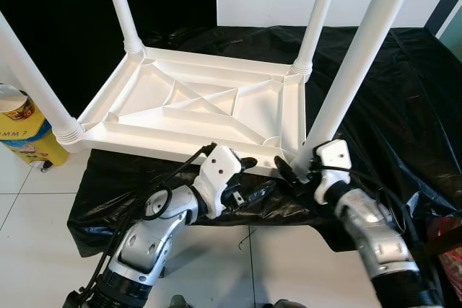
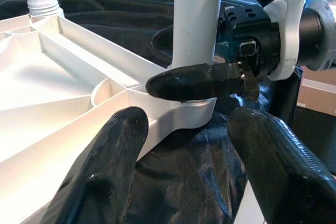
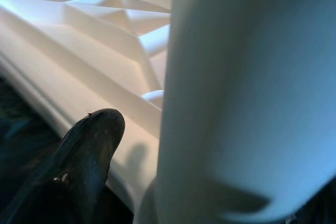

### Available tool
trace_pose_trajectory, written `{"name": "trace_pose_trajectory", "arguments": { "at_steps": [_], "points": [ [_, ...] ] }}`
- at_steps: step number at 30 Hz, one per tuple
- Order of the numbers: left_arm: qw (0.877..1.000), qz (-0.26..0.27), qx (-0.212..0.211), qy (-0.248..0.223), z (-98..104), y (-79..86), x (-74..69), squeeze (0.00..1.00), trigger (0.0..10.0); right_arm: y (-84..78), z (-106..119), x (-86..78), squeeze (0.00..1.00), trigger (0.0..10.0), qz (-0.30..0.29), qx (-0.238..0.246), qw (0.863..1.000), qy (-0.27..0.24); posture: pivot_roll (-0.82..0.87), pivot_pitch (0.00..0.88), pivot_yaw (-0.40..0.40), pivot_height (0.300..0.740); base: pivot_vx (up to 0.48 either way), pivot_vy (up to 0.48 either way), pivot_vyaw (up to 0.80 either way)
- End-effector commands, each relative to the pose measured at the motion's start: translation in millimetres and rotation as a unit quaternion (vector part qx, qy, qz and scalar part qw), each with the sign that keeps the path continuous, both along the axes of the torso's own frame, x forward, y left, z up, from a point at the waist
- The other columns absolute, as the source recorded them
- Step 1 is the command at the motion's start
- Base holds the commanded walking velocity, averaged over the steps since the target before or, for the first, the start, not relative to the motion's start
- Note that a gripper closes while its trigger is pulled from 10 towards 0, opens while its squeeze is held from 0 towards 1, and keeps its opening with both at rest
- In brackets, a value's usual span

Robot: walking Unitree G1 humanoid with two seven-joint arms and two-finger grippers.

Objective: Building children table

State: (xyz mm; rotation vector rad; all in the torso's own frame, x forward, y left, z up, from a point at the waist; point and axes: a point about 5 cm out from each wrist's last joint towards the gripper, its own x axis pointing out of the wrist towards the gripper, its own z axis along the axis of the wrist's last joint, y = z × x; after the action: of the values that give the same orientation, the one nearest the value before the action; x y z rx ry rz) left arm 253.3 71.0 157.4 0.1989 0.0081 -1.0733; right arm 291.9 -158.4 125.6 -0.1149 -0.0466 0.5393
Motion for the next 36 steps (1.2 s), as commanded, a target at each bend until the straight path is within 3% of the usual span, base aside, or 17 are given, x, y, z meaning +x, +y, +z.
{"name": "trace_pose_trajectory", "arguments": {
  "at_steps": [1,10,11,12,13,14,23,24,25,26,33,36],
  "points": [
    [1.0,0.016,0.004,0.003,-2,1.2,-0.7,0.0,10.0,-1.6,-1,0.5,0.0,10.0,0.017,0.001,1.0,0.003,0.03,0.069,-0.04,0.74,0.0,0.0,0.0],
    [1.0,0.021,0.006,0.002,-1,3.5,-2.4,0.0,10.0,-5.0,-3,11.7,0.0,10.0,0.071,-0.035,0.997,0.016,0.07,0.063,-0.046,0.74,0.0,0.0,0.0],
    [1.0,0.021,0.007,0.002,-1,3.9,-2.9,0.0,10.0,-5.2,-5,11.8,0.0,8.6,0.073,-0.037,0.996,0.018,0.07,0.063,-0.046,0.74,0.0,0.0,0.0],
    [1.0,0.021,0.007,0.002,-1,3.9,-2.9,0.0,10.0,-5.2,-5,11.8,0.0,8.6,0.073,-0.037,0.996,0.018,0.07,0.063,-0.046,0.74,0.0,0.0,0.0],
    [1.0,0.023,0.009,0.001,0,4.8,-3.7,0.0,10.0,-6.3,-8,12.2,0.0,3.8,0.08,-0.039,0.996,0.021,0.08,0.063,-0.049,0.74,0.0,0.0,0.0],
    [1.0,0.024,0.009,0.001,0,5.5,-4.6,0.0,10.0,-7.3,-10,12.6,0.0,0.0,0.081,-0.041,0.996,0.024,0.09,0.063,-0.052,0.74,0.0,0.0,0.0],
    [1.0,0.029,0.009,0.003,-1,5.5,-6.9,0.0,10.0,-10.0,-14,14.8,0.0,0.0,0.078,-0.043,0.996,0.029,0.1,0.06,-0.064,0.74,0.0,0.0,0.0],
    [1.0,0.03,0.008,0.003,-1,5.5,-7.2,0.0,10.0,-10.3,-15,14.9,0.0,2.2,0.074,-0.042,0.996,0.029,0.1,0.061,-0.066,0.74,0.0,0.0,0.0],
    [1.0,0.03,0.008,0.003,-1,5.5,-7.2,0.0,10.0,-10.3,-15,14.9,0.0,2.2,0.074,-0.042,0.996,0.029,0.1,0.061,-0.066,0.74,0.0,0.0,0.0],
    [0.999,0.031,0.008,0.003,-1,5.7,-7.5,0.0,10.0,-10.8,-15,15.2,0.0,10.0,0.067,-0.04,0.997,0.029,0.1,0.064,-0.066,0.74,0.0,0.0,0.0],
    [0.999,0.035,0.009,0.004,-1,6.5,-8.4,0.0,10.0,-10.1,-18,13.2,0.0,10.0,0.048,-0.031,0.998,0.027,0.09,0.069,-0.071,0.74,0.0,0.0,0.0],
    [0.999,0.041,0.004,0.004,-1,6.4,-7.8,0.0,10.0,-9.5,-20,7.1,0.0,10.0,0.01,-0.022,0.999,0.022,0.07,0.073,-0.075,0.74,0.0,0.0,0.0]
  ]
}}
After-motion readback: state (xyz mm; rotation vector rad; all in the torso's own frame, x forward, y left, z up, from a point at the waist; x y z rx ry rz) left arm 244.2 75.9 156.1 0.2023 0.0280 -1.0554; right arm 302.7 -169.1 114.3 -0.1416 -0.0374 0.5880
